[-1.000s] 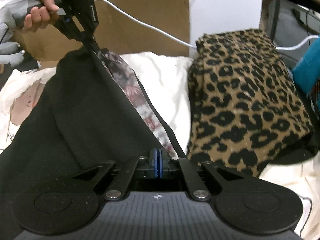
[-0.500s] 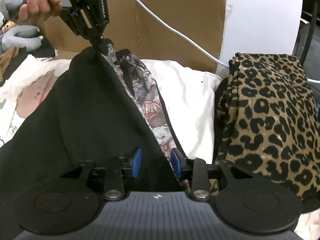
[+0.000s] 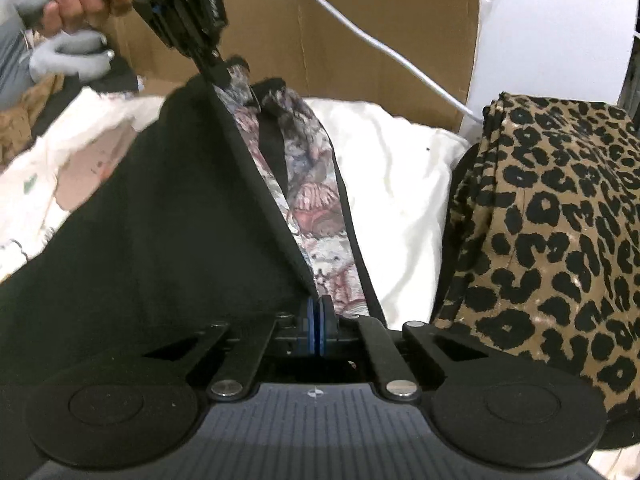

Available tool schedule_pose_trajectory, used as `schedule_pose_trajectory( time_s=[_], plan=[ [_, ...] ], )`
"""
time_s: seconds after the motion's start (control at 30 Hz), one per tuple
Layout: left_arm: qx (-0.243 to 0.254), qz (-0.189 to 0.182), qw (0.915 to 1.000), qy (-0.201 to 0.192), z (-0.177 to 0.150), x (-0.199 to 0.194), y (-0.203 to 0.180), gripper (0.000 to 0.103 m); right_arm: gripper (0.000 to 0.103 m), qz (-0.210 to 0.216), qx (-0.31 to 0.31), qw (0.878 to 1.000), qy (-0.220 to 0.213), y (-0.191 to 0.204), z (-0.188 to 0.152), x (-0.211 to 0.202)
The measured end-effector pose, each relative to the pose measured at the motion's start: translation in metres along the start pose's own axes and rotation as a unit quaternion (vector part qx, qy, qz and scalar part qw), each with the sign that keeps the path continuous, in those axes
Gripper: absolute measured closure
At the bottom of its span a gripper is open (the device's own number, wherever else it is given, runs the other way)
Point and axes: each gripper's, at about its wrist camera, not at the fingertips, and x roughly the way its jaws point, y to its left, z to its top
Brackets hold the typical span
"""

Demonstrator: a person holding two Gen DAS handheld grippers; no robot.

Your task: Fold clothes

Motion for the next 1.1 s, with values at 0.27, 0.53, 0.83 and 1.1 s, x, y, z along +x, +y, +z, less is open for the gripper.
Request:
schedule_pose_trajectory(
  time_s=[0.27, 0.53, 0.83, 1.1],
  plan=[
    [-0.059, -0.035, 0.9974, -0.024, 0.016, 0.01, -0.002, 0.1, 0.103, -0.039, 0.051, 0.997, -0.03, 0.002, -0.007, -0.014],
    [-0.087, -0.054, 0.9934, -0.053, 0.021, 0.021, -0.006, 0.1, 0.103, -0.063, 0.094, 0.993, -0.025, -0.009, -0.006, -0.012],
    [-0.101, -0.081, 0.9874, -0.091, 0.019, 0.029, -0.008, 0.101, 0.103, -0.083, 0.124, 0.989, -0.021, -0.016, -0.004, -0.01],
    [-0.106, -0.073, 0.9883, -0.082, 0.022, 0.074, -0.01, 0.098, 0.101, -0.097, 0.123, 0.988, 0.002, -0.014, -0.008, 0.003]
  ],
)
